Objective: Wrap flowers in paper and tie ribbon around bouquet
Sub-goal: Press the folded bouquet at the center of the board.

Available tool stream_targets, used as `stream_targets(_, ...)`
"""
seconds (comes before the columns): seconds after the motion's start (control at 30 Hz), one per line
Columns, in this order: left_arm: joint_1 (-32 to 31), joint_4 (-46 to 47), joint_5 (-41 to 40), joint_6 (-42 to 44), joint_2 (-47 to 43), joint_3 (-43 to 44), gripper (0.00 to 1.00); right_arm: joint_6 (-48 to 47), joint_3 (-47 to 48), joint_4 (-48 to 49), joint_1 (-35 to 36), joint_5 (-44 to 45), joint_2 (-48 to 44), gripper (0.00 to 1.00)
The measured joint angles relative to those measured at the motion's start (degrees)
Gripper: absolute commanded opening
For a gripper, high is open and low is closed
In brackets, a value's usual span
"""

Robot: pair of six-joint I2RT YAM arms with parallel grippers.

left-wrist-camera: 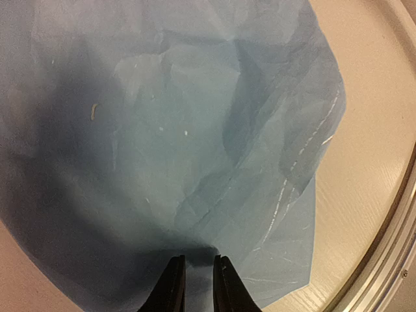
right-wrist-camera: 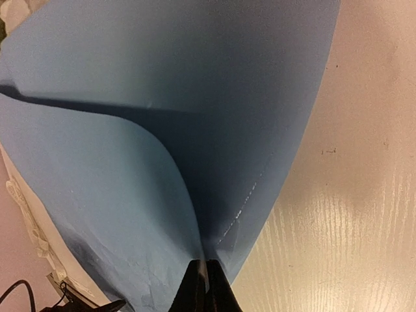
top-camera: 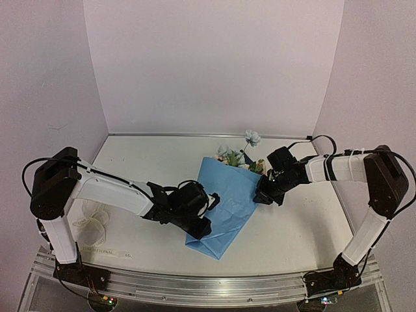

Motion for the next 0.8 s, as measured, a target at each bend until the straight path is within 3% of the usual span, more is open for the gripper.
stream_targets(0.47, 0.11, 5.56, 3.40, -1.57, 1.74, -3.84, 0.09, -1.06, 4.74, -3.48, -1.52, -2.24, 7.01, 0.00)
stream_targets(0.7, -0.05, 6.77, 6.33, -3.21, 5.35, 0.15, 0.09, -1.43, 9.57, -5.22, -3.99, -4.31, 11.05, 0.00)
stream_targets(0.8, -0.16, 6.81, 7.25, -4.41, 7.77, 3.18, 0.09, -2.66, 11.54, -7.90, -5.11, -4.79, 11.09, 0.11)
